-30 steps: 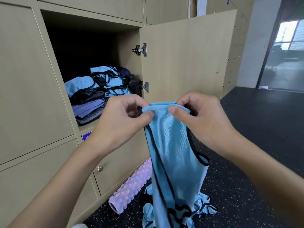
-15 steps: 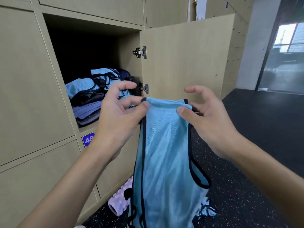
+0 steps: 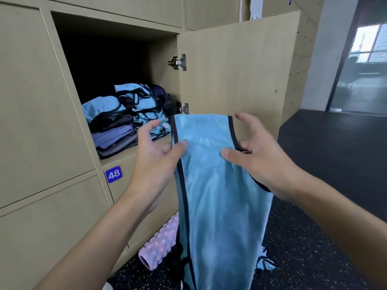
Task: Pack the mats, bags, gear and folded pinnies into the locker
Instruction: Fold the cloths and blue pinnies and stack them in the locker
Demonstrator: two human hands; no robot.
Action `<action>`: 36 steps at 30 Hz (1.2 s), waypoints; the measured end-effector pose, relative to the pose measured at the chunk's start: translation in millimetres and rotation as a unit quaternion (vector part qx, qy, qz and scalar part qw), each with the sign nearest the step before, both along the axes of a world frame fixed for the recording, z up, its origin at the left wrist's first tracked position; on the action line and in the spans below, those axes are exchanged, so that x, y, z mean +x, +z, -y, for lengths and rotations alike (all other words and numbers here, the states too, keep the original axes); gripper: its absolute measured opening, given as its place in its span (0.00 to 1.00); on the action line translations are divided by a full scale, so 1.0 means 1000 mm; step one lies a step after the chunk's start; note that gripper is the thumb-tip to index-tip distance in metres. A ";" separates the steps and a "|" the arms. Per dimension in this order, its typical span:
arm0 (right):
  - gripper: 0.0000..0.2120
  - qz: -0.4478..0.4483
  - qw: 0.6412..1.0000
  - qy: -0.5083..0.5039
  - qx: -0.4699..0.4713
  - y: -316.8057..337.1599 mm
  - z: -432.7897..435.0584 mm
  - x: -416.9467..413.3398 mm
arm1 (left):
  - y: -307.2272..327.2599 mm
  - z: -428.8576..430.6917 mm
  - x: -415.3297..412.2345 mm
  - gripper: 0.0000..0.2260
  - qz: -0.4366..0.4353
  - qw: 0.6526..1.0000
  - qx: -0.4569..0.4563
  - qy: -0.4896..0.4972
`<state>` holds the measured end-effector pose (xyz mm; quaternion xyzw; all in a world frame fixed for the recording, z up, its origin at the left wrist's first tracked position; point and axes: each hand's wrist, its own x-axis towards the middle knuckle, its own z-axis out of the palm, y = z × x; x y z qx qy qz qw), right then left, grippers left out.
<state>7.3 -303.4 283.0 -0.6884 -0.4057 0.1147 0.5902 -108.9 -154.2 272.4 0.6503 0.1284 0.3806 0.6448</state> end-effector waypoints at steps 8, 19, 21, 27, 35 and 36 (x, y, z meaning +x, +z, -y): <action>0.42 0.010 1.000 0.007 0.009 -0.006 0.000 0.017 | -0.025 0.007 0.003 0.37 0.019 0.995 -0.039 -0.090; 0.30 0.040 0.997 0.072 -0.003 -0.015 0.001 0.019 | -0.034 0.007 0.007 0.13 -0.048 0.991 0.080 -0.091; 0.36 0.048 0.995 0.080 -0.035 -0.017 0.000 0.021 | -0.026 0.006 0.008 0.12 0.001 0.998 0.031 -0.063; 0.40 0.047 0.993 0.102 -0.023 -0.018 -0.001 0.021 | -0.025 -0.004 0.001 0.33 -0.041 0.996 0.054 -0.062; 0.45 -0.004 0.998 0.065 0.012 -0.013 -0.001 0.016 | -0.023 -0.001 0.003 0.35 0.005 0.999 0.018 -0.047; 0.48 -0.010 0.998 0.068 -0.001 -0.015 -0.002 0.017 | -0.020 -0.002 0.003 0.34 0.019 0.999 0.010 -0.035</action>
